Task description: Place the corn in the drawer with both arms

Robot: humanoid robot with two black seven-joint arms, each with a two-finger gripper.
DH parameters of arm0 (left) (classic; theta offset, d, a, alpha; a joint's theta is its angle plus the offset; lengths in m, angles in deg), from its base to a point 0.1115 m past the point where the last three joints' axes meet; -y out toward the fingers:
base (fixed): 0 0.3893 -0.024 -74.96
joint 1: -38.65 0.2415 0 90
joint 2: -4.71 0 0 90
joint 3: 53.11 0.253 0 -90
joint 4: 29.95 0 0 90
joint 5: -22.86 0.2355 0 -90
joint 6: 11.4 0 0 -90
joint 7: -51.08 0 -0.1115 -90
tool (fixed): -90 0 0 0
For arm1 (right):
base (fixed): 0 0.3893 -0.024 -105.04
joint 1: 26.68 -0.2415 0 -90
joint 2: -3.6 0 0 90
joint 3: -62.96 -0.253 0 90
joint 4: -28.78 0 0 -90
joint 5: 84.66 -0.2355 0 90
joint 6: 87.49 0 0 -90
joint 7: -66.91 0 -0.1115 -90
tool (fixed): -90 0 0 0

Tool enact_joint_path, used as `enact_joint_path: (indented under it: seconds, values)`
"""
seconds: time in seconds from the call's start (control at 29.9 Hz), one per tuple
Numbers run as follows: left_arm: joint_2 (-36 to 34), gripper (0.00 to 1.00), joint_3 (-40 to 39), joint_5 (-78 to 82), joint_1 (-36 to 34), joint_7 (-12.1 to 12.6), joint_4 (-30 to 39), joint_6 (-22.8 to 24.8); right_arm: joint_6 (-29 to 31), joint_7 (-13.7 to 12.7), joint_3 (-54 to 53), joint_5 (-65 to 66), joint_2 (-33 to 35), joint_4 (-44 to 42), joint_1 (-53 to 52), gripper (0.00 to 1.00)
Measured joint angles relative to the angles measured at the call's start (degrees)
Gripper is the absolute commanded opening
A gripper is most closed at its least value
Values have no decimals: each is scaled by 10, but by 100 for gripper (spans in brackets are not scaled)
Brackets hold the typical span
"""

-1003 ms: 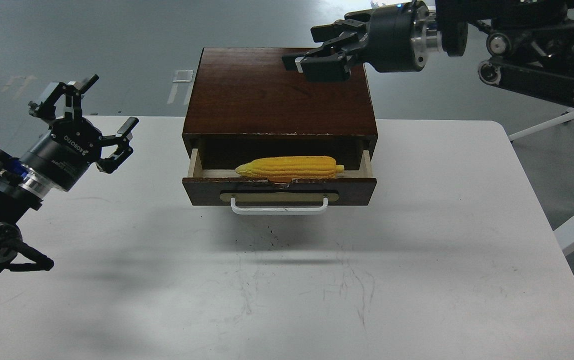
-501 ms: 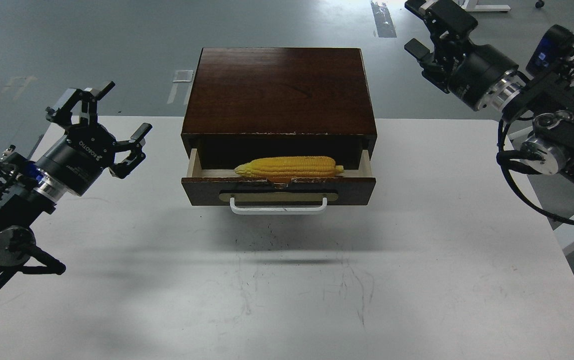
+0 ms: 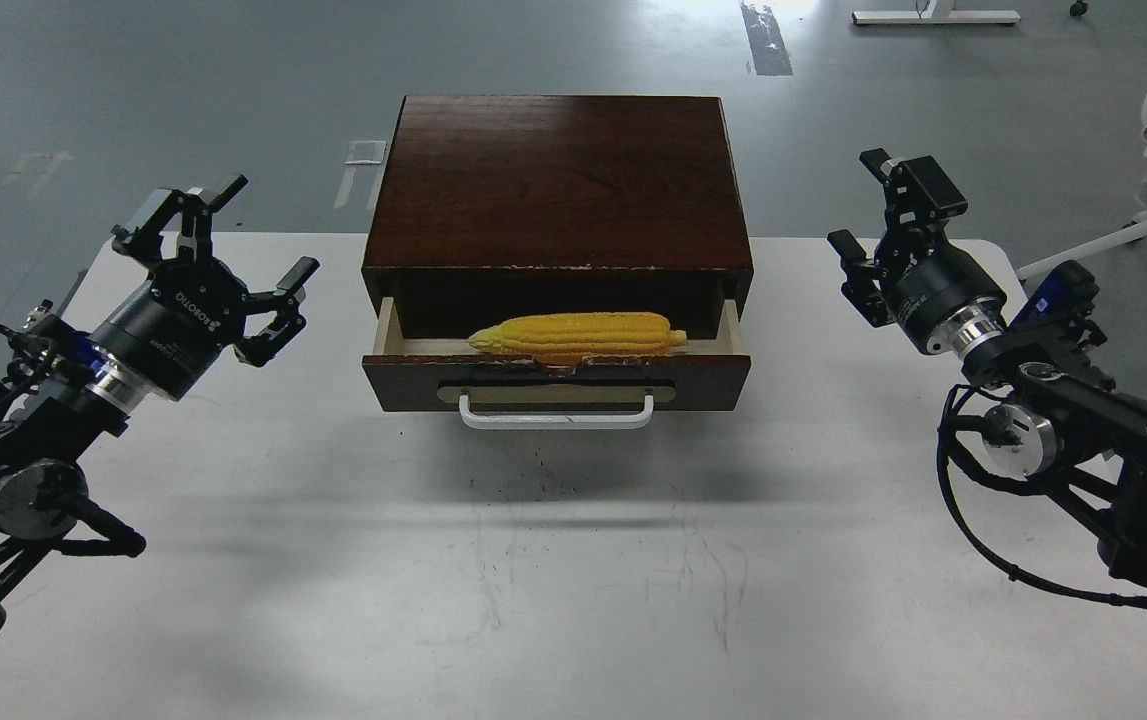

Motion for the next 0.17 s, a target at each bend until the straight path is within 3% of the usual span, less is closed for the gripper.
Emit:
enact_joint_path:
  seconds: [0.17]
  values:
    - [0, 99, 0, 0, 3, 0, -1, 0, 0, 0, 0, 0, -16, -3, 14, 100]
